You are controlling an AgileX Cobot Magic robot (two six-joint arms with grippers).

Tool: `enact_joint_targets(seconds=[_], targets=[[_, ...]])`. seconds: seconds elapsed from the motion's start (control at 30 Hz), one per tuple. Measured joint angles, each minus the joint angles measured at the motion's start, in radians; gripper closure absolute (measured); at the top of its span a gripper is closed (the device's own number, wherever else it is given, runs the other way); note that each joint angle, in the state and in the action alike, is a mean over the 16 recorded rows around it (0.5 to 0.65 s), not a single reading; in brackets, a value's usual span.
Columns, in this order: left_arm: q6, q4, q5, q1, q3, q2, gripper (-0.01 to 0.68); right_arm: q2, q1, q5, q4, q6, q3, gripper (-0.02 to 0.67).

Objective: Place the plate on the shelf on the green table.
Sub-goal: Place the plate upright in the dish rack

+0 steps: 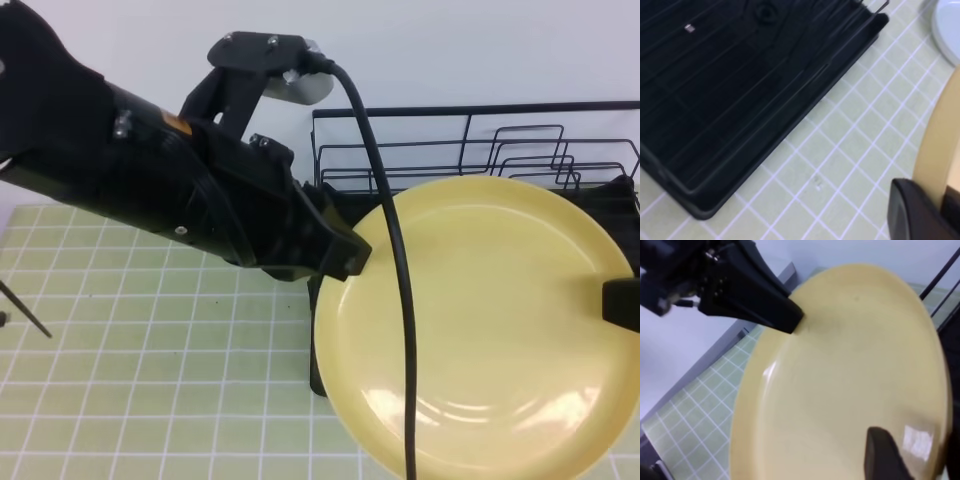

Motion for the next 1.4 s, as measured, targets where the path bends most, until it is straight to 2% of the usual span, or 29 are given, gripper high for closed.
enact_joint_targets(seconds=[0.17,0.37,0.47,0.7,0.9,1.0,1.07,1.2,1.4], targets=[[0.011,-0.033,-0.002,-0.007,0.000,0.000,0.673,0.000,0.000,0.004,-0.031,0.001,0.000,0.412],[0.025,-0.061,0.001,-0.010,0.000,0.000,0.667,0.000,0.000,0.009,-0.061,-0.006,0.000,0.515],[0.035,-0.071,0.006,-0.011,0.001,0.000,0.639,0.000,0.000,0.007,-0.068,-0.029,0.000,0.565],[0.072,-0.184,0.028,-0.009,0.003,0.000,0.464,0.000,0.000,-0.033,-0.089,-0.137,0.000,0.649],[0.150,-0.391,0.084,-0.009,0.003,0.000,0.300,0.000,0.000,-0.132,-0.182,-0.245,0.000,0.652],[0.196,-0.497,0.115,-0.009,0.003,0.000,0.264,0.000,0.000,-0.214,-0.243,-0.301,0.000,0.652],[0.226,-0.548,0.134,-0.009,0.002,0.000,0.284,0.001,0.000,-0.275,-0.280,-0.348,0.000,0.652],[0.276,-0.568,0.165,-0.010,0.001,-0.001,0.391,0.005,0.000,-0.394,-0.346,-0.466,-0.002,0.652],[0.234,-0.381,0.144,-0.009,0.000,-0.004,0.563,0.040,0.001,-0.523,-0.380,-0.636,-0.024,0.652]])
